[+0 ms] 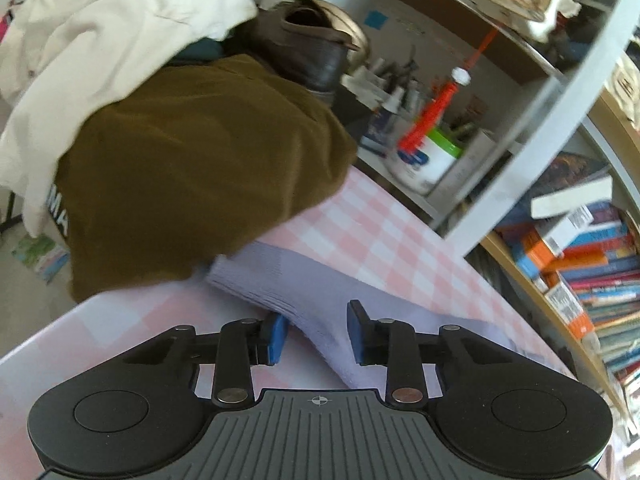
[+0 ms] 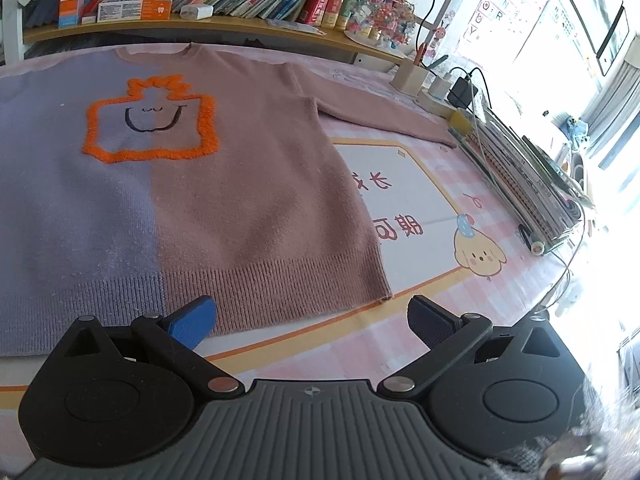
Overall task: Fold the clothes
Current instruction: 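Move the left tool to the lavender sleeve and close on its cuff, then lift the lavender sleeve with the left tool and fold it across the chest, releasing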
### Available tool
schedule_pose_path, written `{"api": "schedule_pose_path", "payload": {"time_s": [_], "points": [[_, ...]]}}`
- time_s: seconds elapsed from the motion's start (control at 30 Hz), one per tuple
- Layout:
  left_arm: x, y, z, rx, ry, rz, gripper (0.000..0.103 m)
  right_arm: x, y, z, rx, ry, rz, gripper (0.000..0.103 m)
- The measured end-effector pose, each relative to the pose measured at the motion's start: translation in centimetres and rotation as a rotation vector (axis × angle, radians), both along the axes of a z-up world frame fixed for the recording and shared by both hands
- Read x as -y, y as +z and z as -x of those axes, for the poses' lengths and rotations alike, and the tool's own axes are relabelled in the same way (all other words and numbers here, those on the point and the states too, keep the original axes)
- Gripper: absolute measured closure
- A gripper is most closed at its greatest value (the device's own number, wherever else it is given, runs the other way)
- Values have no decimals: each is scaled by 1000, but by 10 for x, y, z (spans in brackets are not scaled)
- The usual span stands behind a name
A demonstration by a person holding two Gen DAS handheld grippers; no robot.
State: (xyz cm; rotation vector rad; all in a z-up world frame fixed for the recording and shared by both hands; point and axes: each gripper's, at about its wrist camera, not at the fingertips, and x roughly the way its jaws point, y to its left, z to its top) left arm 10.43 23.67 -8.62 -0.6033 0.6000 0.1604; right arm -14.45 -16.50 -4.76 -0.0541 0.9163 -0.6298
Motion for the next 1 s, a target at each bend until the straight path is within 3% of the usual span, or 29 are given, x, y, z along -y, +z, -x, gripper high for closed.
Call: {"api": "schedule_pose_path", "payload": {"time_s": [0.13, 0.23, 0.4, 0.67, 1.0], "points": [[-4, 1, 2, -10, 23, 7, 94, -2, 0, 0, 3, 15, -1, 0], [-5, 3, 3, -12, 30, 10, 99, -1, -2, 1, 1, 22, -5, 0], [13, 27, 10, 74, -31, -12, 100, 2, -1, 3, 16, 41, -13, 0], [82, 74, 19, 227, -202, -91, 100, 14, 5, 0, 86, 150, -42, 0], [195, 103, 24, 286, -298, -147, 100, 76, 12, -17, 148, 318, -105, 0]]}}
